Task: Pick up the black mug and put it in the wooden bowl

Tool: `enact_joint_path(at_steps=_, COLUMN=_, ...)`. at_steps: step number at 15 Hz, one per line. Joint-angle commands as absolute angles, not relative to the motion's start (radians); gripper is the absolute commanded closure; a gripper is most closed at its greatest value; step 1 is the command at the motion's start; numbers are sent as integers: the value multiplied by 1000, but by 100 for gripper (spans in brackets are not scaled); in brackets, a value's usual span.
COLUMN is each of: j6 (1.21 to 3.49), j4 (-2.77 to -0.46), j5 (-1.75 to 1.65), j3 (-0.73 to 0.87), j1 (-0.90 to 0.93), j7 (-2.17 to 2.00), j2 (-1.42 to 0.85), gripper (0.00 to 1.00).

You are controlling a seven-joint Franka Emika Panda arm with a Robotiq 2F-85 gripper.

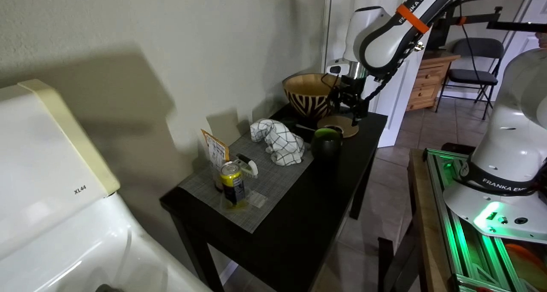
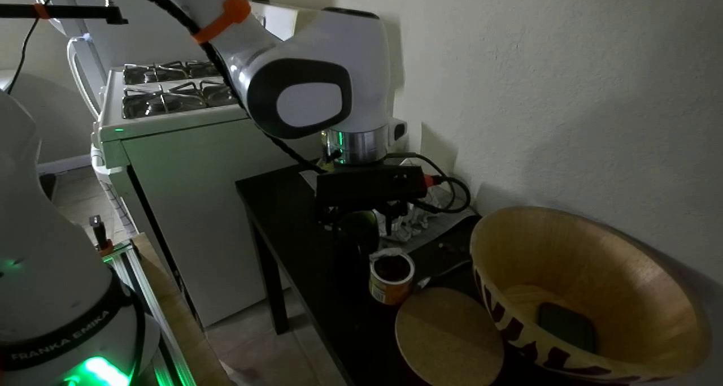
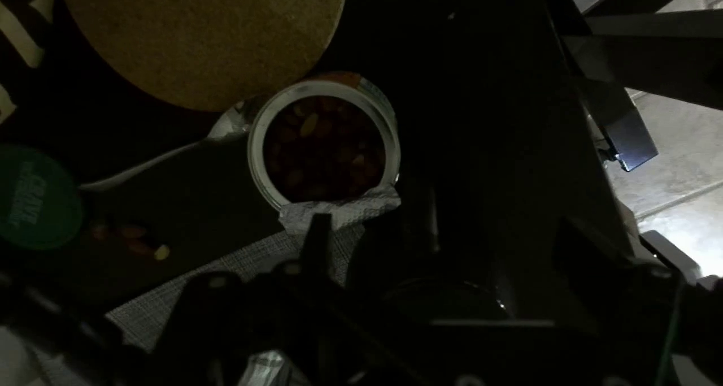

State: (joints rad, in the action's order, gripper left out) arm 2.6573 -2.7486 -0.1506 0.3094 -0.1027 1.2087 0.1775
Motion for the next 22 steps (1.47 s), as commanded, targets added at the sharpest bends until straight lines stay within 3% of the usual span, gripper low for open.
enact_joint_path(at_steps=1, j6=2702, j4=-2749, j5=-88, j3=293, j1=-91, j7=1299, j2=105, gripper=0)
enact_joint_path(at_steps=6, j6=2749, j4=-2742, j5=5, j3=265, j1=-100, j7=1387, j2=24, gripper=0)
enact_joint_path(at_steps=10, j6=2813, j4=-2732, j5=29, j3=231, j1=-114, j7=1377, j2=-28, gripper=20)
enact_joint_path(at_steps=12, j6=2838, j4=-2726, j5=22, j3=214, j1=-122, j7=1365, j2=-47, gripper=37)
enact_joint_path(at_steps=17, j6=2885, j4=-2713, j5=28, j3=175, j1=-143, j7=1356, j2=-71, gripper=41)
enact_joint_path(at_steps=19, j6=2889, j4=-2714, j5=36, j3=164, j1=-151, j7=1358, j2=-71, gripper=54)
enact_joint_path(at_steps=20, j6=2891, j4=-2715, j5=41, j3=158, j1=-153, j7=1361, j2=-69, gripper=72)
enact_joint_path(at_steps=22, j6=2893, j4=-2720, j5=50, j3=150, j1=-158, j7=1366, j2=-63, gripper=89)
